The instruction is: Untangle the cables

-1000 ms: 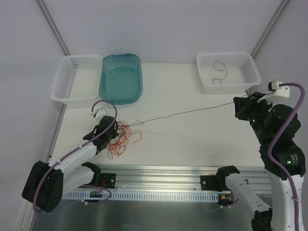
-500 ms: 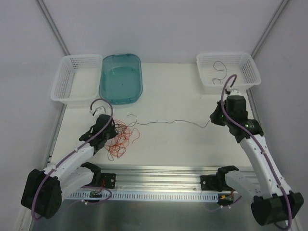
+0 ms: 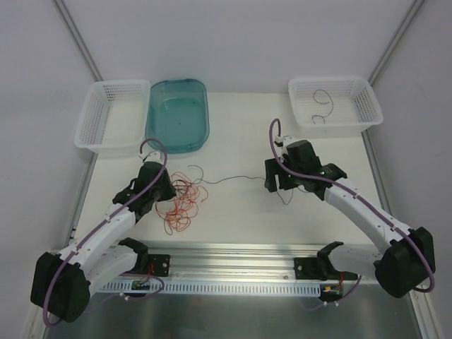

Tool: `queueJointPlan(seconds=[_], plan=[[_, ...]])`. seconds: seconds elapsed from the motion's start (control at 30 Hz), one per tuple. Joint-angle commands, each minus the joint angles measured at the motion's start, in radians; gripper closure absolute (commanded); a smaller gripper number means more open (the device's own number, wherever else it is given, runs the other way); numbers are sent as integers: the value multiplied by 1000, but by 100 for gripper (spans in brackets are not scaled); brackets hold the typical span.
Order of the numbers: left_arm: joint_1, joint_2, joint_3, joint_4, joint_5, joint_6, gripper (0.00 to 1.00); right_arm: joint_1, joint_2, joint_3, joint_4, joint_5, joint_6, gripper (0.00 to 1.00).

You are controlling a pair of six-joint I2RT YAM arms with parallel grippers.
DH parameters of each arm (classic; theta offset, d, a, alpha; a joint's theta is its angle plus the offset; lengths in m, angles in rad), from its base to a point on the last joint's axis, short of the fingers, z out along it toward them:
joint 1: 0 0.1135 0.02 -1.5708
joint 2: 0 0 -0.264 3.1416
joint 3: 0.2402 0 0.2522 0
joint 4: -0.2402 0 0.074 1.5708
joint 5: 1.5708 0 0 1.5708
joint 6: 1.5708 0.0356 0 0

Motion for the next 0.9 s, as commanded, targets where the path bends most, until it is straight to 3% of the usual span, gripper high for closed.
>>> queueJointPlan(seconds=[0.0,0.07,0.3,0.57,0.87], plan=[[-12,-16,64,-36,59,41,100,77,-29,47,107,-23,-108,22],[-14,-29,80,-53,67,47,100,101,-24,55,150,-34,-154,22],[-20,-52,119,-85,130,60,100,186,126,84,353,-345,-238,22],[-23,-79,144,-117,148,63,100,270,442,205,543,-400,-255,22],[-24,-141,162,-148,223,58,100,279,643,303,678,-474,-229,23]])
